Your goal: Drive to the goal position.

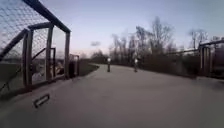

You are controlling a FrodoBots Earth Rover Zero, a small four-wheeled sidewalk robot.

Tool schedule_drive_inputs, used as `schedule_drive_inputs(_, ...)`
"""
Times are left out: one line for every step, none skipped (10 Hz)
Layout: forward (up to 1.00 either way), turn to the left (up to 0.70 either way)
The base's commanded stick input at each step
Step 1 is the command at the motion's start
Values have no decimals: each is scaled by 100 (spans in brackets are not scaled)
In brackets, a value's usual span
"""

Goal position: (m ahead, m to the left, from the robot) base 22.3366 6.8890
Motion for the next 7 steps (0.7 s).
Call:
schedule_drive_inputs(100,0)
schedule_drive_inputs(100,0)
schedule_drive_inputs(100,-6)
schedule_drive_inputs(100,-17)
schedule_drive_inputs(100,-24)
schedule_drive_inputs(100,-33)
schedule_drive_inputs(100,-38)
